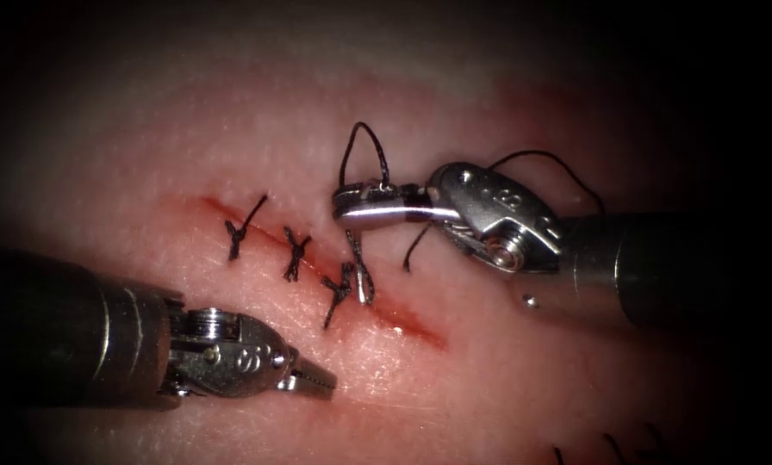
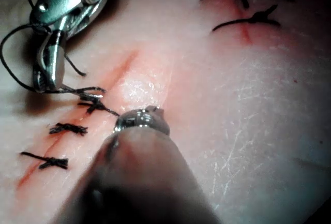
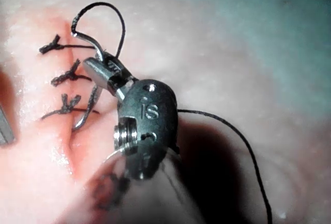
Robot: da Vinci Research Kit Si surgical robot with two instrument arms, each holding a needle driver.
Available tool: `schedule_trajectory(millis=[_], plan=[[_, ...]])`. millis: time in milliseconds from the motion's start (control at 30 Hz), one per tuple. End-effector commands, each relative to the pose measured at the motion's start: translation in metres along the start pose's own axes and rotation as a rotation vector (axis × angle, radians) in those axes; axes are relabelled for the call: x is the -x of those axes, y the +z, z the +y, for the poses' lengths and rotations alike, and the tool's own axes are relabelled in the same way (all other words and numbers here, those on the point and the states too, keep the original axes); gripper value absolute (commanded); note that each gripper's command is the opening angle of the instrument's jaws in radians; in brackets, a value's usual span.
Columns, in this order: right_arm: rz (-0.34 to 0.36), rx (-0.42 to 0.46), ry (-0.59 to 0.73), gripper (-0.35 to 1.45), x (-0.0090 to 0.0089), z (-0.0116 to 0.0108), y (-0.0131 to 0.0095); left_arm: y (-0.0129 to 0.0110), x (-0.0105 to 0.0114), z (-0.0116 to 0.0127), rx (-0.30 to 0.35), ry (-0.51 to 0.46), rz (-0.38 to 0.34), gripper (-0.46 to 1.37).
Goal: Wound Closure
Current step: Use the right gripper to throw the needle through the bottom of the wound
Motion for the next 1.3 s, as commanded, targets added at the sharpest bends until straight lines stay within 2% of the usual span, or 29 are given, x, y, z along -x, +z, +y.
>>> schedule_trajectory(millis=[33,367,633,733,967,1300], plan=[[-0.006,0.069,-0.023,-0.35,0.0,0.0001,-0.0004,0.0,0.0001,0.0001,-0.002,-0.006,0.002,-0.35],[-0.044,0.297,-0.059,-0.35,-0.0001,-0.0008,-0.0023,-0.0001,0.0001,0.0014,-0.005,-0.016,0.003,-0.35],[-0.024,0.437,-0.058,-0.35,-0.0009,-0.0011,-0.0049,0.0001,0.0002,0.0018,-0.005,-0.014,0.005,-0.35],[-0.022,0.457,-0.057,-0.35,-0.001,-0.001,-0.0055,0.0002,0.0002,0.0017,-0.006,-0.019,0.006,-0.35],[0.0,0.499,0.048,-0.35,-0.001,-0.0008,-0.0066,0.0013,0.0006,0.0013,-0.004,-0.025,0.015,-0.35],[0.05,0.455,0.235,-0.35,-0.001,-0.0004,-0.0062,0.0028,0.0025,0.0012,-0.005,-0.036,0.021,-0.35]])
